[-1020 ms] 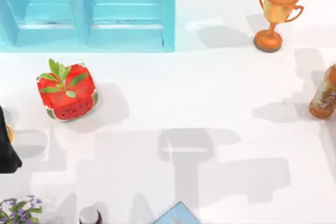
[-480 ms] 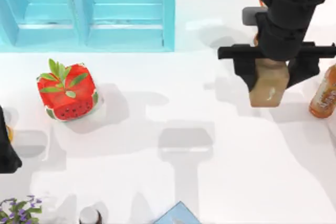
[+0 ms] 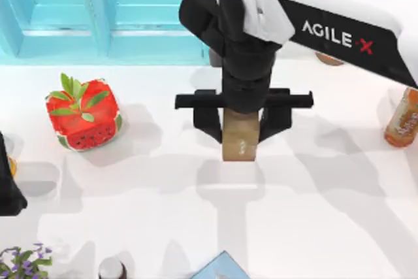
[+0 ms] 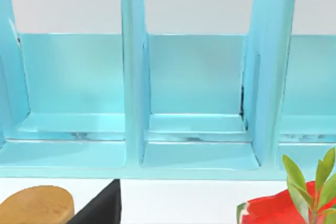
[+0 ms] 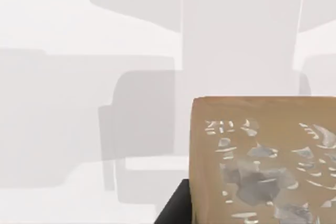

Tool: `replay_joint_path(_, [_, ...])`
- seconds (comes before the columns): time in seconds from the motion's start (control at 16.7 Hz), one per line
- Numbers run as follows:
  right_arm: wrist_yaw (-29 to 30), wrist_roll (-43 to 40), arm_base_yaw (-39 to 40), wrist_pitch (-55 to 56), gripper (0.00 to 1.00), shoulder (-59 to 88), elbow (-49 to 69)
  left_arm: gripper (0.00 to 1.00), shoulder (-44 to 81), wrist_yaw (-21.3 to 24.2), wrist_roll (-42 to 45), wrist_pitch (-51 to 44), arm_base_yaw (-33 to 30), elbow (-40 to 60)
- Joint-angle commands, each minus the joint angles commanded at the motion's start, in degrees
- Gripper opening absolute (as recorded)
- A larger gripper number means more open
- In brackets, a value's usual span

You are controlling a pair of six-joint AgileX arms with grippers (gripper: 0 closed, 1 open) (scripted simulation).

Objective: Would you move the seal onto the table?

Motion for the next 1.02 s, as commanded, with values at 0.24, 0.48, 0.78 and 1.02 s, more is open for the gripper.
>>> replay_joint_path(0.24, [-0.1, 0.08, -0.19, 0.13, 0.0, -0.02, -0.44, 1.0, 0.0, 0.0, 0.0, 0.0, 0.0, 0.0])
replay_joint_path(0.48, [-0.01, 0.05, 0.05, 6.0, 0.0, 0.99, -4.68, 1.0, 0.0, 0.0, 0.0, 0.0, 0.0, 0.0])
replay_joint_path(0.78, [0.02, 0.11, 0.09, 9.05, 0.0, 1.78, -7.27, 1.0, 0.0, 0.0, 0.0, 0.0, 0.0, 0.0])
replay_joint_path(1.02, [0.02, 0.11, 0.09, 9.05, 0.23, 1.78, -7.27, 1.0, 0.0, 0.0, 0.0, 0.0, 0.0, 0.0])
